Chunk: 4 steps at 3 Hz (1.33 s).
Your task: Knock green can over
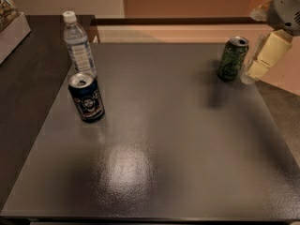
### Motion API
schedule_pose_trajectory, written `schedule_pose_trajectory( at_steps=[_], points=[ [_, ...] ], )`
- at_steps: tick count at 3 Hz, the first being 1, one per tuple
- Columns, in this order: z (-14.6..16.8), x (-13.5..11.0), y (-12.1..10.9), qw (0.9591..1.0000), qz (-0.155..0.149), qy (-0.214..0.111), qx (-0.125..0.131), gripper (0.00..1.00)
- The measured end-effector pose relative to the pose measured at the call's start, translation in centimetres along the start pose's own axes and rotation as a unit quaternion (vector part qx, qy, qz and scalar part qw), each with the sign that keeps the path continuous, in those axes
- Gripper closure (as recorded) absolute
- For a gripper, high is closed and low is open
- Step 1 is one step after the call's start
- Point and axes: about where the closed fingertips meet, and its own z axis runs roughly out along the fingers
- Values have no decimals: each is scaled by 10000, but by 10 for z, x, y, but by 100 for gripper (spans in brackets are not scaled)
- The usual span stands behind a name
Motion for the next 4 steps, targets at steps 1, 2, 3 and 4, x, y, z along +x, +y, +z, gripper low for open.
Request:
schedule_pose_trajectory(
  at_steps=[1, 2, 3, 4],
  points=[
    [7, 6, -32, 9995, 225, -194, 52, 0],
    [14, 20, -55, 9982, 507, -270, 160, 0],
    [20, 35, -70, 9962, 758, -319, 289, 0],
    [31, 50, -77, 9929, 1049, -453, 346, 0]
  ],
)
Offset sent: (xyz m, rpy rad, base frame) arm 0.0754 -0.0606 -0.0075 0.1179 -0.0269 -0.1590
